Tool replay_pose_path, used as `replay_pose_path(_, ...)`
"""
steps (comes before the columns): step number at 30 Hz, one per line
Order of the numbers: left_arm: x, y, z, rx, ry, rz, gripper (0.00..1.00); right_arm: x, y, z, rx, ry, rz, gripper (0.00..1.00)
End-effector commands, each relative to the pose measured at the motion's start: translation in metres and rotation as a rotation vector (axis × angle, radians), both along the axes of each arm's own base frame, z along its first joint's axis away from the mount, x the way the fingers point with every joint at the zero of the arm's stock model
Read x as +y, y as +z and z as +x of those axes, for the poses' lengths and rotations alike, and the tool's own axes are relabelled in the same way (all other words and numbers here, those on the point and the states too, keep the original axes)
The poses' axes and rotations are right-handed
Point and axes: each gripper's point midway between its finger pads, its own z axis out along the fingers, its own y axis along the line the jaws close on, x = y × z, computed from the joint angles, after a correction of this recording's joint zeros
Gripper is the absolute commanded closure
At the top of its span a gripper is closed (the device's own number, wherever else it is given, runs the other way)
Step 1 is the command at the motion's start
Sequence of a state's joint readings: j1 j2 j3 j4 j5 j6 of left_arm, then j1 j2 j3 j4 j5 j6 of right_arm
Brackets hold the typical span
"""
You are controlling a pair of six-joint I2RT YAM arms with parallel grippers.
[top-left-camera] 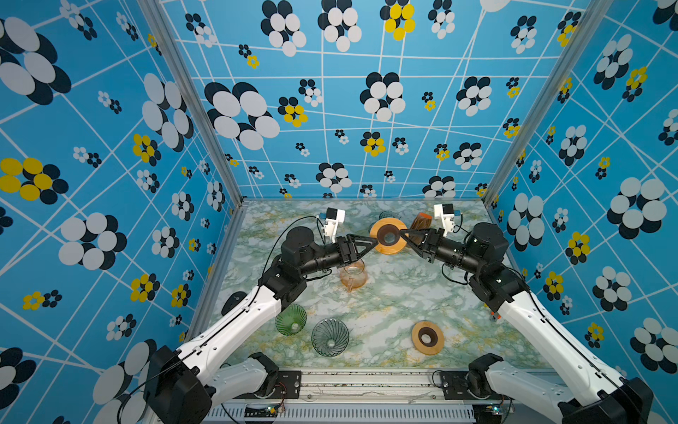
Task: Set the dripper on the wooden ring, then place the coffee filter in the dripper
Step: 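Lift the wooden stand with the right gripper toward the left gripper, then grasp the wooden stand with the left gripper while the right gripper releases and withdraws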
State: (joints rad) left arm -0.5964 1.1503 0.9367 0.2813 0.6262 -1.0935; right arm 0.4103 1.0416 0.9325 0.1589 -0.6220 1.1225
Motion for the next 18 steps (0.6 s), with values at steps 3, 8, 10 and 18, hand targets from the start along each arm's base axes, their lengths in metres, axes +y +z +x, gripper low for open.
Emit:
replay_pose_path(3, 0.0, 0.016, 0.001, -0.016, -0.018, -0.042, 0.42, 0.003, 0.036, -0.008, -0.086, 0.052, 0.088, 0.92)
replay_pose_path(8, -0.001, 0.024, 0.004, -0.012, -0.039, -0.109, 0.43, 0.004, 0.032, -0.008, -0.074, 0.064, 0.093, 0.92)
replay_pose_path(10, -0.003, 0.027, 0.005, -0.013, -0.048, -0.122, 0.45, 0.005, 0.029, -0.008, -0.068, 0.069, 0.098, 0.92)
replay_pose_path(18, -0.003, 0.032, 0.006, -0.023, -0.047, -0.126, 0.51, 0.008, 0.025, -0.01, -0.061, 0.093, 0.105, 0.92)
